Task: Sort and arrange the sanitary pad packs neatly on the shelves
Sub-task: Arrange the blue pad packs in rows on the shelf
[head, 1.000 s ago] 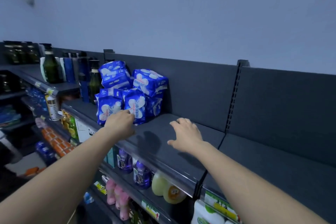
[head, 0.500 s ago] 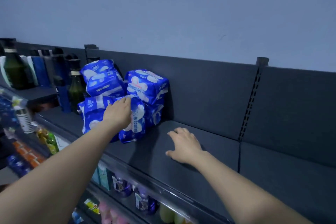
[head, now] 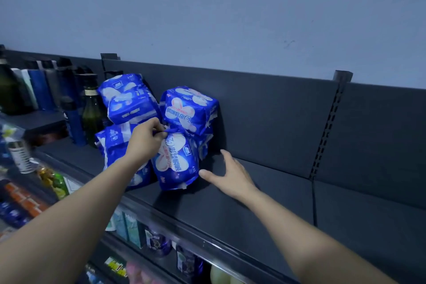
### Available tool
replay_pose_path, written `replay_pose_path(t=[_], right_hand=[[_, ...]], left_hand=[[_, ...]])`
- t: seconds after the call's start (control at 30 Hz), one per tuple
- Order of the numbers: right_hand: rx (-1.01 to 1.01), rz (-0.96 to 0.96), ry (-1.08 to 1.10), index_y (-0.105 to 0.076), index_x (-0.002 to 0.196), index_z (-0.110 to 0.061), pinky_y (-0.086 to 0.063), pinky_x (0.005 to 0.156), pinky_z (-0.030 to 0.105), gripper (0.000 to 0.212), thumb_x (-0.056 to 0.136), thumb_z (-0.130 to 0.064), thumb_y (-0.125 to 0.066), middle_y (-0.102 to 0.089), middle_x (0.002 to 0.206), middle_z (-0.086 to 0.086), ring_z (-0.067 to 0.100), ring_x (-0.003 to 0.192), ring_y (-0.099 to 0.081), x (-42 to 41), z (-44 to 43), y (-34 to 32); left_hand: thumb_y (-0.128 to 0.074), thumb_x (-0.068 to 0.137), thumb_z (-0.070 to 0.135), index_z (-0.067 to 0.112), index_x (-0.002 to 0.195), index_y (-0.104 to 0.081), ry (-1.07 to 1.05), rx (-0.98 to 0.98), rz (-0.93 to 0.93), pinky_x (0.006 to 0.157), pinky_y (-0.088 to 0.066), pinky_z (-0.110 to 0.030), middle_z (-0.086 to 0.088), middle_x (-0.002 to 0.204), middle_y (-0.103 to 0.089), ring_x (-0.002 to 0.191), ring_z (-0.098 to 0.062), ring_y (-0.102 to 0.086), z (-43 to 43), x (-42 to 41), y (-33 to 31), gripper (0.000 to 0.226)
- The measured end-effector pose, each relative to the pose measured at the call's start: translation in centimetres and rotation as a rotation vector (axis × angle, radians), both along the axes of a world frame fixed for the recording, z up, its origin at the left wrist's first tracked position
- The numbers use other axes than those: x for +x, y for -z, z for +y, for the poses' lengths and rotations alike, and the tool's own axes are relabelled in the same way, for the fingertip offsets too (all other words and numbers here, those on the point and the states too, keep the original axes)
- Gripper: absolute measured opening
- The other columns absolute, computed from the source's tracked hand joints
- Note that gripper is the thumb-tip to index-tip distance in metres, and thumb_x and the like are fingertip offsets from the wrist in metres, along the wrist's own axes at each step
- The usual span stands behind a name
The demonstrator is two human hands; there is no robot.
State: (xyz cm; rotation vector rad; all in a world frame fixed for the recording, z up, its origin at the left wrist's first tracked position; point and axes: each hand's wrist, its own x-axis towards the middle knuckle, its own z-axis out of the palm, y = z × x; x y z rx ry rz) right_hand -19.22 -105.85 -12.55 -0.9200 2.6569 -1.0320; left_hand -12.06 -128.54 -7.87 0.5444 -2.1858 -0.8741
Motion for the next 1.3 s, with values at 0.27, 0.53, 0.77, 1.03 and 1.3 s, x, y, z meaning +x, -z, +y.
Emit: replay_pose_path(t=[0.27, 0.53, 0.77, 1.03, 1.3], right_hand=[[-0.307, -0.068, -0.017, -0.045, 0.132, -0.037, -0.045, 0.101, 0.034, 0.085, 0.056, -0.057, -0.076, -0.054, 0.129, -0.011, 0.01, 0.116, -0.054, 0.6, -0.5, 0.4], [-0.392, 0.009, 0.084, -0.056, 0.101, -0.036, -0.054, 0.083, 0.037, 0.051, 0.052, -0.046, -0.067, -0.063, 0.106, -0.016, 0.009, 0.094, -0.061, -0.3, 0.9, 0.8], [-0.406, 0.026, 0.051, -0.065, 0.102, -0.035, -0.053, 0.086, 0.038, 0.044, 0.058, -0.039, -0.065, -0.064, 0.103, -0.013, 0.011, 0.091, -0.061, -1.2, 1.2, 0.8], [-0.465, -0.006, 0.073, -0.066, 0.097, -0.036, -0.053, 0.085, 0.031, 0.025, 0.075, -0.031, -0.074, -0.069, 0.097, -0.015, 0.008, 0.09, -0.064, -2.6, 1.9, 0.7], [-0.42, -0.424, 0.413, -0.064, 0.067, -0.015, -0.031, 0.037, 0.02, 0.03, 0.082, -0.041, -0.063, -0.066, 0.072, 0.005, 0.02, 0.046, -0.052, -4.5, 5.0, -1.5]], left_hand=[[-0.06, 0.093, 0.01, 0.009, 0.077, -0.046, 0.171, 0.307, 0.08, 0.067, -0.042, -0.035, -0.006, 0.074, -0.053, 0.074, -0.02, -0.049, 1.5, 1.8, 1.4, 0.022], [-0.063, 0.088, 0.008, 0.016, 0.088, -0.059, 0.116, -0.112, -0.185, 0.068, -0.039, -0.019, 0.003, 0.091, -0.06, 0.084, -0.015, -0.056, 2.5, 2.7, 1.6, 0.009], [-0.06, 0.086, 0.021, 0.019, 0.126, -0.058, -0.286, -0.686, -0.265, 0.103, -0.025, -0.047, -0.004, 0.134, -0.049, 0.128, -0.026, -0.038, 1.4, 4.0, 0.8, 0.04], [-0.064, 0.084, 0.017, 0.018, 0.121, -0.06, -0.256, -0.412, -0.49, 0.086, -0.044, -0.04, -0.008, 0.121, -0.052, 0.11, -0.034, -0.049, -2.4, 6.3, 0.7, 0.037], [-0.059, 0.091, 0.041, 0.023, 0.076, -0.056, -0.182, -0.51, -0.186, 0.06, -0.036, -0.03, 0.008, 0.085, -0.054, 0.079, -0.018, -0.054, 3.0, 3.5, -1.3, 0.023]])
